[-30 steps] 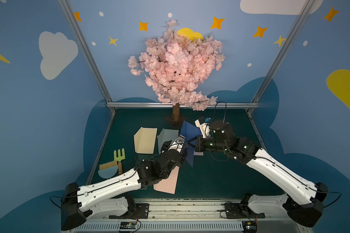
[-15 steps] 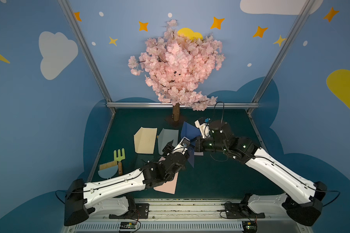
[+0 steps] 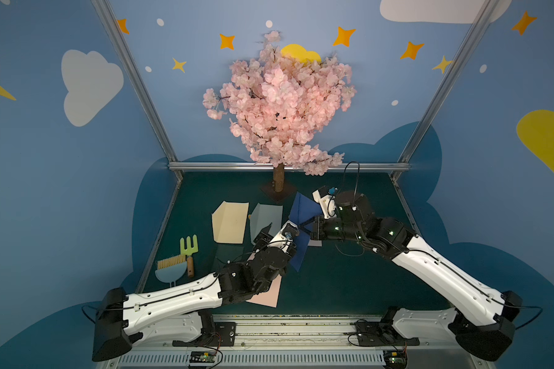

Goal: Open the envelope
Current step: Open the envelope flap on the envelope.

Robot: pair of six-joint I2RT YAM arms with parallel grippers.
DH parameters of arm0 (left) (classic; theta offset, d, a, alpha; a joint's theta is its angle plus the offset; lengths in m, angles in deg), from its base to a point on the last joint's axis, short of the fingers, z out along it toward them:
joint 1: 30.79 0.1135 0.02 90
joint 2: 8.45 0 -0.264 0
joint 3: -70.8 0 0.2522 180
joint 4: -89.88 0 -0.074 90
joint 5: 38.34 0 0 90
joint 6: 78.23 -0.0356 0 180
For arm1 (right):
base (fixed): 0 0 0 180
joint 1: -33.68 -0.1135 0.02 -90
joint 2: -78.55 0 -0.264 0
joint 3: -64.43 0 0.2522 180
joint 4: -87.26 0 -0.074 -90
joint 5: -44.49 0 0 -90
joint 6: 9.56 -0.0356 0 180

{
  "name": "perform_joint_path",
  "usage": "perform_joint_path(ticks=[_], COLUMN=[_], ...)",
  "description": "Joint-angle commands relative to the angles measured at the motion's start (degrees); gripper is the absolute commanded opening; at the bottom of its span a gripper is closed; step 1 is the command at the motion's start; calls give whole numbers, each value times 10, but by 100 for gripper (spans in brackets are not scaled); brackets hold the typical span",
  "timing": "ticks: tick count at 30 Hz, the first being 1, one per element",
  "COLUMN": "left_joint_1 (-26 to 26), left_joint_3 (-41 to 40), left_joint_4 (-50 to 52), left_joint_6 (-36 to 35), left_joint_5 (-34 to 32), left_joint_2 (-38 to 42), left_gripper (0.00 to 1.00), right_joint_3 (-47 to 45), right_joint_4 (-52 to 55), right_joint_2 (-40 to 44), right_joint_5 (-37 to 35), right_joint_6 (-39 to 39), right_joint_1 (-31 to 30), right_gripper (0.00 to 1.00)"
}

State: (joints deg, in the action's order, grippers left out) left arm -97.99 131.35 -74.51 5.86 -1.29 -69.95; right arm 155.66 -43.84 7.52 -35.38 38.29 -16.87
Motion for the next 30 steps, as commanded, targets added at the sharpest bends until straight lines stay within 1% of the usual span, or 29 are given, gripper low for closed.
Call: perform_joint_path(ticks=[1,15,30], left_joint_1=[3,-1,-2], left_joint_3=[-9,-35,-36], left_joint_4=[-30,-63,-66], left_joint_6=[-11,-30,-28], left_joint_5=[-18,-11,-8], left_joint_2=[12,40,37], left_gripper=[79,80,80], right_joint_3=[-9,-30,-34], right_joint_4=[2,-23,-28], right_joint_2=[15,20,19], right_joint_5=[41,67,75], right_joint_6=[-17,-40,-39], right_joint_1=[1,14,17], right_gripper=[0,0,0])
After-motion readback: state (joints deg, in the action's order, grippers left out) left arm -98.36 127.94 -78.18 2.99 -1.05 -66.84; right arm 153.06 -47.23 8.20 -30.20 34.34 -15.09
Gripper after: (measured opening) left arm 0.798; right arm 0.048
